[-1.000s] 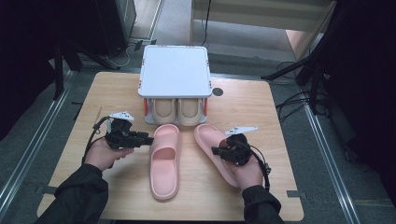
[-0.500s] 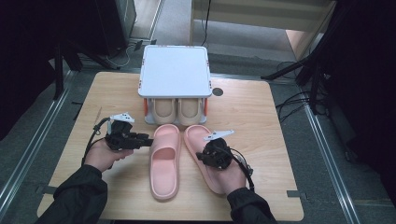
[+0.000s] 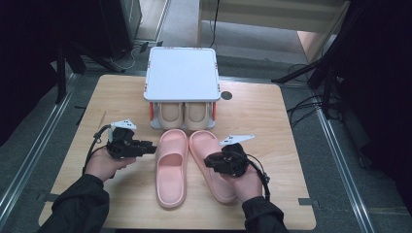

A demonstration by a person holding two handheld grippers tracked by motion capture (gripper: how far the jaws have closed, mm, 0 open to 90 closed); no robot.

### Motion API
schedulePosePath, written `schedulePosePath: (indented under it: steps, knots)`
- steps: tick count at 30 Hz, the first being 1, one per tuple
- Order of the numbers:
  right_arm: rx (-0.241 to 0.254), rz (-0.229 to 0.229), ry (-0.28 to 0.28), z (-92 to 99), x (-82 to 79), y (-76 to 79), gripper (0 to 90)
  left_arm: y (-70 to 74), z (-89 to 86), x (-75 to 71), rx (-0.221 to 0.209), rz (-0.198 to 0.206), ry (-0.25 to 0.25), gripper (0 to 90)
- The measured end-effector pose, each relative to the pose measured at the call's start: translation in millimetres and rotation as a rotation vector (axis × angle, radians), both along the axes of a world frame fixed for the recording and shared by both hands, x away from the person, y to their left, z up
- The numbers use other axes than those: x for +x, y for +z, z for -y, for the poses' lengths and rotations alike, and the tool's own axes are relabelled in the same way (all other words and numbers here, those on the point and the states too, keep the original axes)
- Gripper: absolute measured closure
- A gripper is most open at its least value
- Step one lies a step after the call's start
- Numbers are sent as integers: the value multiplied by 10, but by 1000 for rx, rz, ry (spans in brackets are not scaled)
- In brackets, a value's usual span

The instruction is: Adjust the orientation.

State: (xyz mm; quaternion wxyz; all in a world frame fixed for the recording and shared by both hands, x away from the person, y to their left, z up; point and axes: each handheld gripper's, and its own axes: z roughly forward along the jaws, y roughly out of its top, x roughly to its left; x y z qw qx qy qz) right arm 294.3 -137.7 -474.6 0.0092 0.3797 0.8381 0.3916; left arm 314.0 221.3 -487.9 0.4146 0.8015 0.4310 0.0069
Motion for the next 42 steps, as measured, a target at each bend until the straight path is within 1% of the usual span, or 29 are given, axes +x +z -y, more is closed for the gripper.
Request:
schedulePosePath:
  steps: [1, 3, 5, 8, 12, 14, 15, 16, 17, 18, 19, 22, 24, 28, 31, 36, 42]
  knots:
    - [13, 6, 1, 57, -9, 21, 710, -2, -7, 5, 1, -3, 2, 646]
    - [29, 5, -12, 165, -18, 58, 762, -13, -11, 21, -5, -7, 10, 650]
    - [32, 13, -28, 282, -6, 82, 806, -33, -15, 52, 2, -12, 18, 652]
    - [12, 31, -66, 412, 44, 78, 849, -70, -19, 99, 10, -17, 25, 657]
    - [-16, 14, -114, 539, 161, -9, 855, -135, -20, 169, 27, -31, 36, 661]
    - [-22, -4, -119, 555, 194, -45, 853, -168, -14, 198, 33, -34, 39, 661]
    - [-33, -22, -115, 551, 213, -78, 849, -179, -9, 207, 37, -38, 41, 660]
    - [-45, -22, -109, 546, 221, -99, 842, -195, -3, 221, 45, -39, 38, 661]
    - [-46, -21, -107, 537, 225, -120, 839, -210, 5, 231, 48, -45, 32, 661]
    - [-37, -15, -106, 539, 232, -125, 838, -224, 16, 239, 49, -49, 31, 660]
    - [-37, -20, -108, 542, 239, -122, 837, -235, 28, 242, 54, -54, 26, 661]
    - [-22, -38, -110, 555, 246, -129, 839, -251, 73, 238, 70, -65, -10, 659]
    - [-20, -40, -107, 553, 247, -130, 842, -241, 87, 224, 78, -50, -12, 675]
    - [-5, -50, -101, 557, 253, -138, 846, -248, 83, 221, 60, -67, -11, 685]
    - [-1, -55, -103, 558, 250, -142, 846, -251, 97, 209, 46, -95, -23, 683]
    - [6, -63, -100, 555, 238, -144, 846, -241, 161, 153, 55, -91, -59, 677]
    - [11, -50, -87, 533, 223, -144, 846, -236, 219, 100, 50, -95, -81, 678]
